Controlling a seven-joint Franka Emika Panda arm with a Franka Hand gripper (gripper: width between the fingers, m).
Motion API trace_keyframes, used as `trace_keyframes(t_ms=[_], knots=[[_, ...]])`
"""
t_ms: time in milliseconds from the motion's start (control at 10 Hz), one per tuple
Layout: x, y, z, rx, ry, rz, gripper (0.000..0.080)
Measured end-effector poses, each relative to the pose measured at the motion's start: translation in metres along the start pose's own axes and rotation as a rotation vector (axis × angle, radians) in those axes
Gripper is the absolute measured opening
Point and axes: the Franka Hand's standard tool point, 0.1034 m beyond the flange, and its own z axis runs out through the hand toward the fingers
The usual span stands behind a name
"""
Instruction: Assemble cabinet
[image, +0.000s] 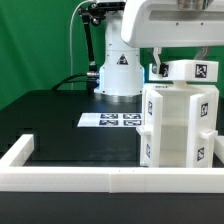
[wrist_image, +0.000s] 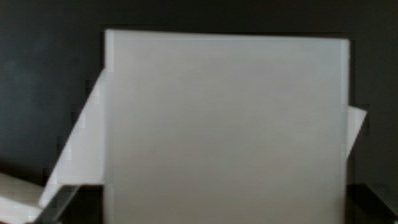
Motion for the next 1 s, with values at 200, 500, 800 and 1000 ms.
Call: trace_keyframes(t_ms=[200, 500, 800, 1000], knots=[[0.0, -0.001, 0.0, 0.001, 0.0, 0.106, 0.0572], [0.0, -0.003, 0.0, 0.015, -0.001, 0.381, 0.0572], [0.001, -0.01, 0.0, 0.026, -0.004, 0.643, 0.0572], [0.002, -0.012, -0.001, 0.029, -0.005, 0.767, 0.0569]])
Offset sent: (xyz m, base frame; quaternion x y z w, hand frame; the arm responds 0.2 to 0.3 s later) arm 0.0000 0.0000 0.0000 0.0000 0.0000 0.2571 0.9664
